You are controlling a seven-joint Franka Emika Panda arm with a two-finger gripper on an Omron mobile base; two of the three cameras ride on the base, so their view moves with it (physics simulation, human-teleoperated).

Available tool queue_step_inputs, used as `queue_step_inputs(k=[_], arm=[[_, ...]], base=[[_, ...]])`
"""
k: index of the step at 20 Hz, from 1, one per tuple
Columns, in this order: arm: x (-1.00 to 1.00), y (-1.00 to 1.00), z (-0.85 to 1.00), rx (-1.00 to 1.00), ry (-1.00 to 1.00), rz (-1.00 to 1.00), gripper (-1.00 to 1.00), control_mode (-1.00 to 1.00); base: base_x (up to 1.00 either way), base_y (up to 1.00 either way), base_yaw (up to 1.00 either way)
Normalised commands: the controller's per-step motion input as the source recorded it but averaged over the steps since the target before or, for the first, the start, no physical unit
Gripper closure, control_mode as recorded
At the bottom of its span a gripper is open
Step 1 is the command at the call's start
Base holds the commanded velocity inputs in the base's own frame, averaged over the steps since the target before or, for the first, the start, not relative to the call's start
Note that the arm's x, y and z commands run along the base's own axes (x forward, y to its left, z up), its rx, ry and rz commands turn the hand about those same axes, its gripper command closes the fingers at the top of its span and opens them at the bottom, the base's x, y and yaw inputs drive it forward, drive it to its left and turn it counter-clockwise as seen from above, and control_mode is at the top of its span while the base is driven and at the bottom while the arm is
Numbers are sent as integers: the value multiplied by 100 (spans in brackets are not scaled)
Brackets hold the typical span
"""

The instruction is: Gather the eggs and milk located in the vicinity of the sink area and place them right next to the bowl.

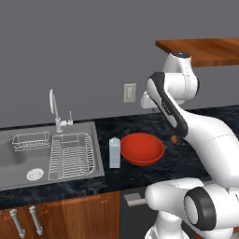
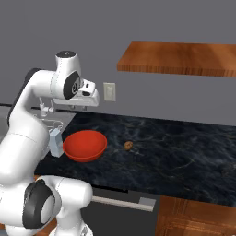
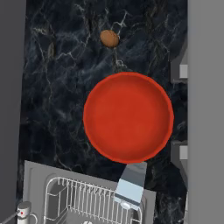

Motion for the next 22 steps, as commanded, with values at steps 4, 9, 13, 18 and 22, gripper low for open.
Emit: queue_step_inputs(k=[4, 9, 13, 18, 22], arm=[[0, -2, 0, 0, -1, 0, -100, -100], [0, -18, -4, 0, -2, 3, -100, -100], [-3, -31, -13, 0, -3, 4, -100, -100], [-1, -30, -18, 0, 0, 1, -100, -100], [0, -23, -18, 0, 0, 0, -100, -100]], base=[[0, 0, 0], [0, 0, 0], [0, 0, 0], [0, 0, 0], [0, 0, 0]])
